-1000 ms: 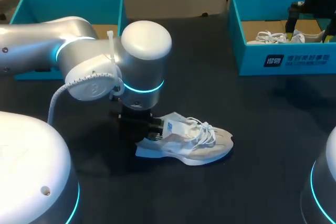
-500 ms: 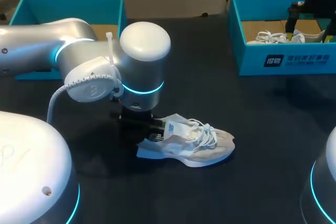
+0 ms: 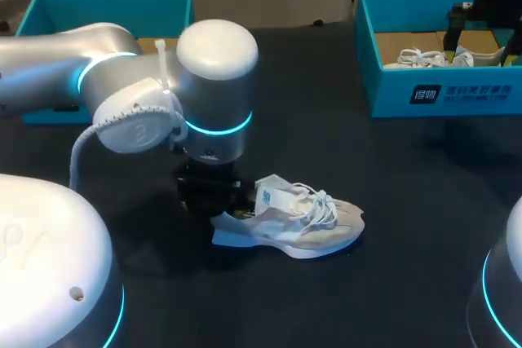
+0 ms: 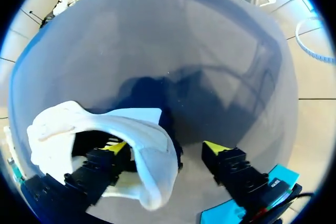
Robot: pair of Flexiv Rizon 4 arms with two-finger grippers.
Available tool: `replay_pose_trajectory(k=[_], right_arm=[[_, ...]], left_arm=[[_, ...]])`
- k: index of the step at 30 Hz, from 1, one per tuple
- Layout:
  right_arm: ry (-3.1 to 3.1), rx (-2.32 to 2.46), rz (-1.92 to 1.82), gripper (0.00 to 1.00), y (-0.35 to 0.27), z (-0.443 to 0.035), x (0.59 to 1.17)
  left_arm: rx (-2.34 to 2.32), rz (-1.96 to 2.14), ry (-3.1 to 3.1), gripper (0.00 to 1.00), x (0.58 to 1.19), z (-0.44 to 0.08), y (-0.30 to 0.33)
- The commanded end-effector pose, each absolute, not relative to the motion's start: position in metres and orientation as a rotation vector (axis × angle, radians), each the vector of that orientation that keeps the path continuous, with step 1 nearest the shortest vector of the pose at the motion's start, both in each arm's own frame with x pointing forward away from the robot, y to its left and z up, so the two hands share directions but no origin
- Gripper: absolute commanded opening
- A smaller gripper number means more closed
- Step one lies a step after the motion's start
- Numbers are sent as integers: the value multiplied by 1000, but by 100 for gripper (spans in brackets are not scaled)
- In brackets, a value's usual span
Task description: Take the shoe out of the shoebox, open the shoe tongue, remove and reinsert the insole, then place the shoe into the shoebox
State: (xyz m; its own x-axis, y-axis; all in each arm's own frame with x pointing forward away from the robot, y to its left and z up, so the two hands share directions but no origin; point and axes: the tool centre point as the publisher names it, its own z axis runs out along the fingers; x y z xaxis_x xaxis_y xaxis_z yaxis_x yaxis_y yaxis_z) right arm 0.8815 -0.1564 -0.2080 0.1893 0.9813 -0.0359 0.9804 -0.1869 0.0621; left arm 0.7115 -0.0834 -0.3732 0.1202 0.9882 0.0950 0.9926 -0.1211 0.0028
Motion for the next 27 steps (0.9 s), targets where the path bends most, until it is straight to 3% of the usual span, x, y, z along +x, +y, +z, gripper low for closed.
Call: replay_pose_trajectory(k=[1, 17, 27], right_arm=[[1955, 2367, 21, 100, -157, -208, 881], [1955, 2367, 21, 100, -157, -208, 881], [1955, 2367, 21, 100, -157, -208, 881]], left_arm=[[-2246, -86, -2153, 100, 704, -345, -69], [-1960, 324, -2447, 100, 680, -262, -49], [-1511, 711, -2358, 100, 683, -259, -33]])
